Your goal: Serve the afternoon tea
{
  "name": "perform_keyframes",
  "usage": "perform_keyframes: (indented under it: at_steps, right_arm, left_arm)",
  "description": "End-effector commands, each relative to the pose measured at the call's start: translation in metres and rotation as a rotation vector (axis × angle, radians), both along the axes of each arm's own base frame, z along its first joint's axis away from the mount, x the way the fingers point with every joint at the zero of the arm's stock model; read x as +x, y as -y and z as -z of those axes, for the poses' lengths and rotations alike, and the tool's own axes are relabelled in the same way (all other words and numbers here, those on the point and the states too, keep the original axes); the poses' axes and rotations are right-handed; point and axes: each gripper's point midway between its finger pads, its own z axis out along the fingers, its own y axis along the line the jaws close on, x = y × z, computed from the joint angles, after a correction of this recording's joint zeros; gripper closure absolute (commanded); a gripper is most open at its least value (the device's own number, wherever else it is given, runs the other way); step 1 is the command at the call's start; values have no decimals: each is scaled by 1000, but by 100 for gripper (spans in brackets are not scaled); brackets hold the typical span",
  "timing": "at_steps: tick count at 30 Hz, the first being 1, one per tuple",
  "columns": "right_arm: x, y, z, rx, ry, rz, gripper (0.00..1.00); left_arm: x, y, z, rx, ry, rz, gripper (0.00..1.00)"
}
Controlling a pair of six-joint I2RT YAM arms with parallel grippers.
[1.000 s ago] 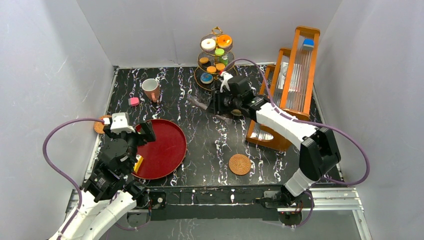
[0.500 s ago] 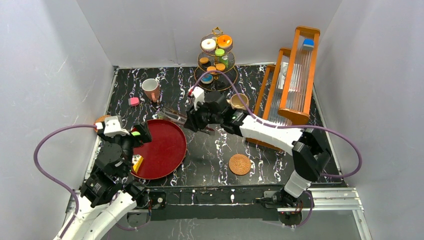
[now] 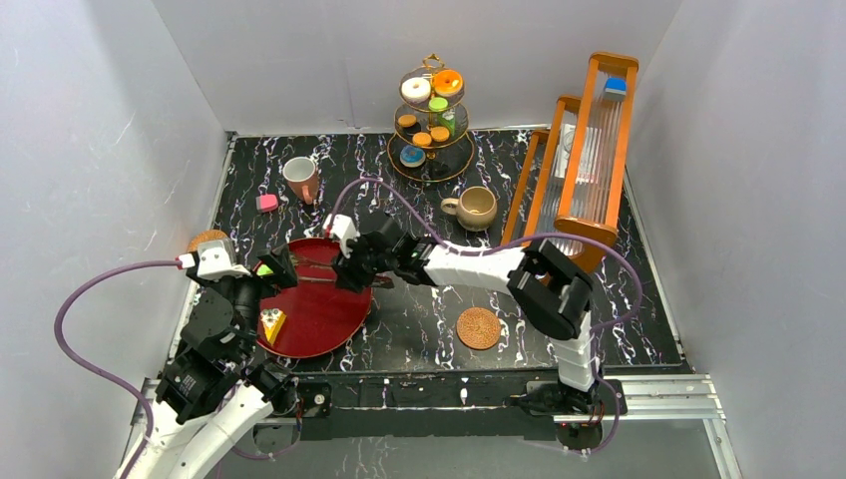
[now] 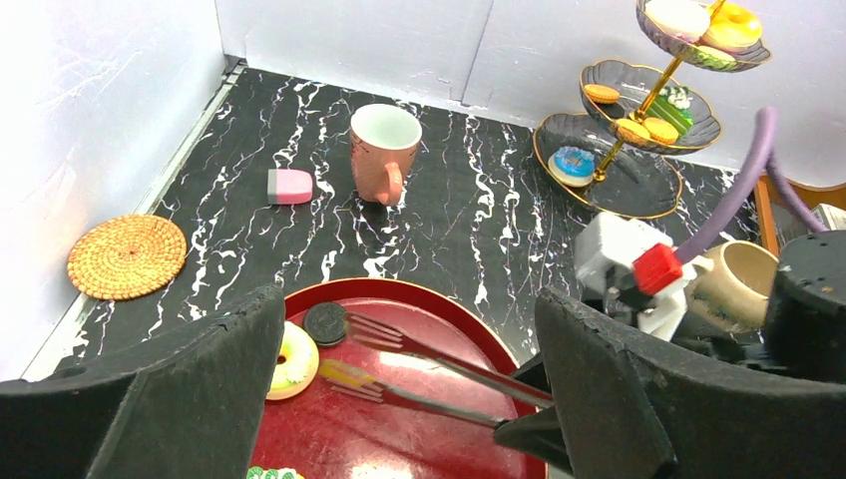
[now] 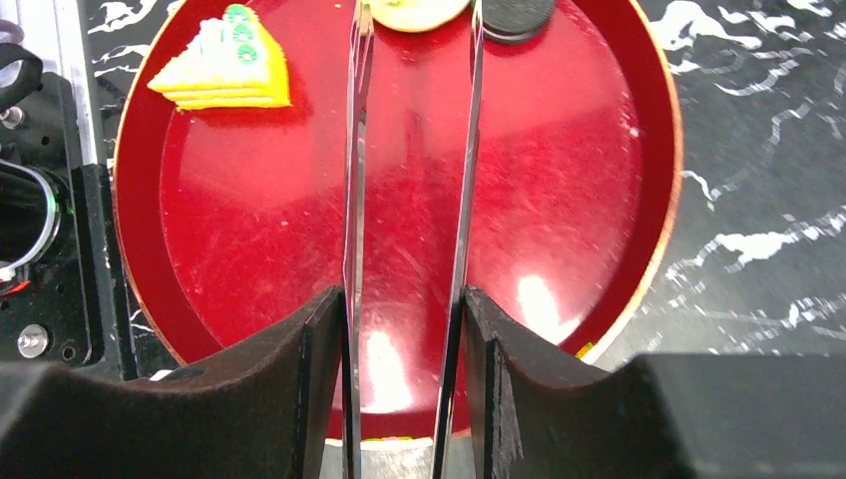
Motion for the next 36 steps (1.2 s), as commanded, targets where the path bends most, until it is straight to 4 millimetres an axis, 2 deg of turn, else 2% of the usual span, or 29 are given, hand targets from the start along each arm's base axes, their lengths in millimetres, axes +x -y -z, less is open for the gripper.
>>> perform_keyframes:
  at_steps: [1,6,16,24,36]
  right_arm:
    - [2,-36,-39,115,123,-69,46]
    - [-2,-47,-31,101,137,-94,44]
    - [11,-57,-22,58,185,-80,43]
    - [8,-65,-12,48,166,-114,42]
    - [11,-69,-1,20,161,-107,40]
  left_arm:
    - [-1,-4,-6,-23,30,-20,8]
    - [-2,-7,-7,-27,37,-30,8]
    - [-2,-6,-7,-28,36,-27,8]
    - [-2,-5,-7,-25,35,-23,8]
    - [-1,-5,-6,-19,32,-25,8]
